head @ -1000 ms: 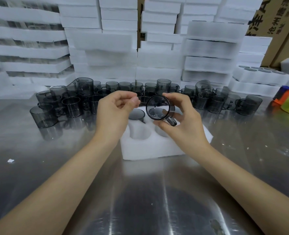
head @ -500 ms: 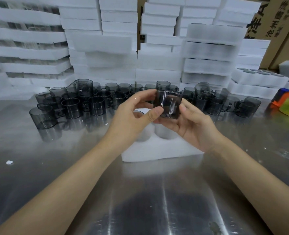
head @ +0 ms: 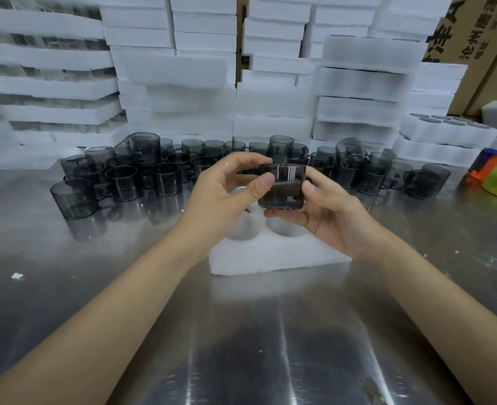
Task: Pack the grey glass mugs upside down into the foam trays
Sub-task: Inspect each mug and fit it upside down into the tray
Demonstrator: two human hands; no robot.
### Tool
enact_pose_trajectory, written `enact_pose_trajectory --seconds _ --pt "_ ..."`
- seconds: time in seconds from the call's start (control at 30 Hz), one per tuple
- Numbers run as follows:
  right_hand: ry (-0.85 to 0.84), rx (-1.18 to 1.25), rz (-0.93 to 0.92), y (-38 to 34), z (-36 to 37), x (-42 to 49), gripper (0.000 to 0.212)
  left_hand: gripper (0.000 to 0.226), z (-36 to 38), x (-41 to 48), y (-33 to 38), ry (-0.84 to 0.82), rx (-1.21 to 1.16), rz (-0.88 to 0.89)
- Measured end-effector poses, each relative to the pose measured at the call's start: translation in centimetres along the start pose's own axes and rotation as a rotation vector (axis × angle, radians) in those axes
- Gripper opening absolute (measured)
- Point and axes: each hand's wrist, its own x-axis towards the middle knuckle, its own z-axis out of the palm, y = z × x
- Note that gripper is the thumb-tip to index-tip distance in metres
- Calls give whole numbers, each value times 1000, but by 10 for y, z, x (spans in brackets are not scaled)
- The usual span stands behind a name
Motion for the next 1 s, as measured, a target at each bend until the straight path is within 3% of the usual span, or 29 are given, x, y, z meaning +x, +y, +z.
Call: enact_pose_trajectory --seconds 0.2,0.33,1.0 --pt "-2 -16 36 1 -2 1 37 23 -2 1 1 -44 -11 11" --pt "16 -6 52 1 -4 3 39 15 2 -2 0 -154 -148 3" --pt "52 -46 77 5 -10 6 54 24 3 -4 4 -142 -103 9"
